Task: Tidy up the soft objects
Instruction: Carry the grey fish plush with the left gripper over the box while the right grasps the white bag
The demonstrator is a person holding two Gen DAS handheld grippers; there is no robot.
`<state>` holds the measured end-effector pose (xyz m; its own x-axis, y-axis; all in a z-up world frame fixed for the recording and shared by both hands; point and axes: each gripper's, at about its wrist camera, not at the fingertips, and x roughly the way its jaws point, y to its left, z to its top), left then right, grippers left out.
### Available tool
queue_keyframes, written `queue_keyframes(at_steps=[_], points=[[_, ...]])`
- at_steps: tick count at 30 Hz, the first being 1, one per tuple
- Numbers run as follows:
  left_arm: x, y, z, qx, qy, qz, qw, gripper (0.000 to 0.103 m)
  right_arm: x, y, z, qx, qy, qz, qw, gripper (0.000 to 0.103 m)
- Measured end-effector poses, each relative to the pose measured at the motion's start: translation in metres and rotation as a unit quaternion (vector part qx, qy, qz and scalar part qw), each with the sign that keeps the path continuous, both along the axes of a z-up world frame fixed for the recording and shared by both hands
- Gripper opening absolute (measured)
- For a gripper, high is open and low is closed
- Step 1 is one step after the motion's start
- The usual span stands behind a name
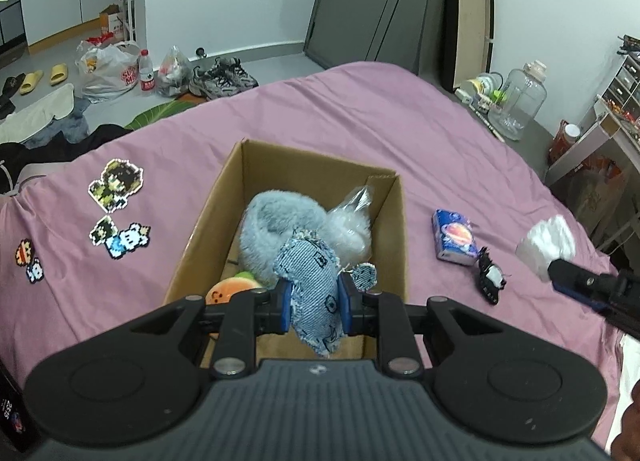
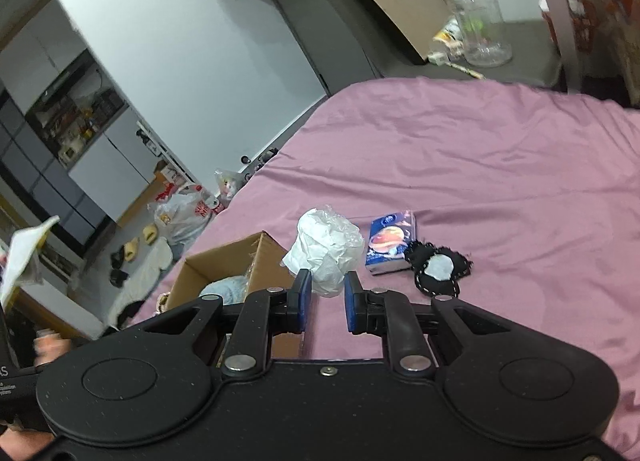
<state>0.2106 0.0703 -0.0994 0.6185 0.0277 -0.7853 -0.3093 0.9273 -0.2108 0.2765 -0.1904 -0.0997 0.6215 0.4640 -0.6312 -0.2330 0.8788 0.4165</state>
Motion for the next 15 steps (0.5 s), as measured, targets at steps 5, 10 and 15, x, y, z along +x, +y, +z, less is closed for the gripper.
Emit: queue_keyframes(at_steps=[5,10,15], points=[[0.000,0.001,-0.014,-0.010,0.013,-0.021,0.9997,0.022,0.004,0.012,-0.001,-0.021,0.000,-0.002,1.000,0.017],[0.004,0.002,-0.029,-0.003,0.030,-0.033,0.9990,0.022,0.003,0.023,-0.001,-0.029,0.001,0.001,1.000,0.017],[0.007,0.009,-0.041,-0.003,0.040,-0.029,0.9988,0.022,0.002,0.044,0.000,-0.036,-0.001,0.022,0.999,0.017]])
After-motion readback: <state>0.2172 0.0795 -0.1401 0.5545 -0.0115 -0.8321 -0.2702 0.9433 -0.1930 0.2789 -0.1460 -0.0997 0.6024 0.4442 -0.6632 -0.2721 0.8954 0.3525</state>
